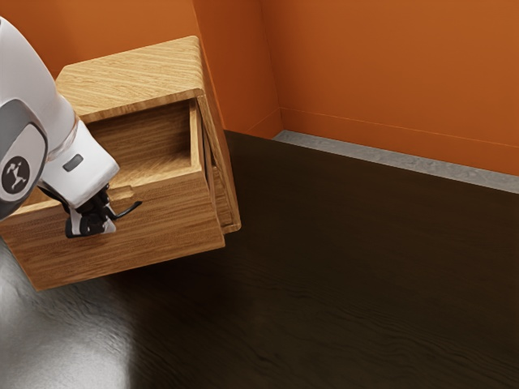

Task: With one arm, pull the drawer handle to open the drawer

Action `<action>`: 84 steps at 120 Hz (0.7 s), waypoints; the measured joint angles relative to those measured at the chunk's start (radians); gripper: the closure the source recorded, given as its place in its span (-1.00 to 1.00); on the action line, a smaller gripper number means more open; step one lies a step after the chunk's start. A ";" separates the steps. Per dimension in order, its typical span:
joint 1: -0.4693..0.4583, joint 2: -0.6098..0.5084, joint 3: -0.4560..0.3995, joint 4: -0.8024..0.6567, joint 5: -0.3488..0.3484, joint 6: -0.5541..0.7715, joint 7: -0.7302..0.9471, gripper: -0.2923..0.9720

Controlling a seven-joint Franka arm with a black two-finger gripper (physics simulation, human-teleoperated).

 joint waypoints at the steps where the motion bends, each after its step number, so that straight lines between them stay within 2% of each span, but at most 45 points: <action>1: 0.000 0.000 0.000 0.000 0.000 0.000 0.000 0.59; 18: -0.001 -0.003 0.000 0.000 -0.002 -0.010 0.001 0.45; 42: -0.001 -0.006 0.001 0.017 -0.003 -0.022 0.003 0.35; 56: -0.001 0.007 -0.002 0.162 -0.003 -0.065 0.003 0.31; 62: -0.003 0.075 -0.006 0.297 -0.010 -0.099 0.001 0.29; 66: -0.042 0.167 0.000 0.405 -0.008 -0.131 -0.009 0.25; 70: -0.139 0.298 0.027 0.519 0.031 -0.171 -0.033 0.14; 77: -0.386 0.478 0.167 0.652 0.123 -0.250 -0.110 -0.02; 84: -0.506 0.550 0.262 0.698 0.176 -0.311 -0.221 -0.15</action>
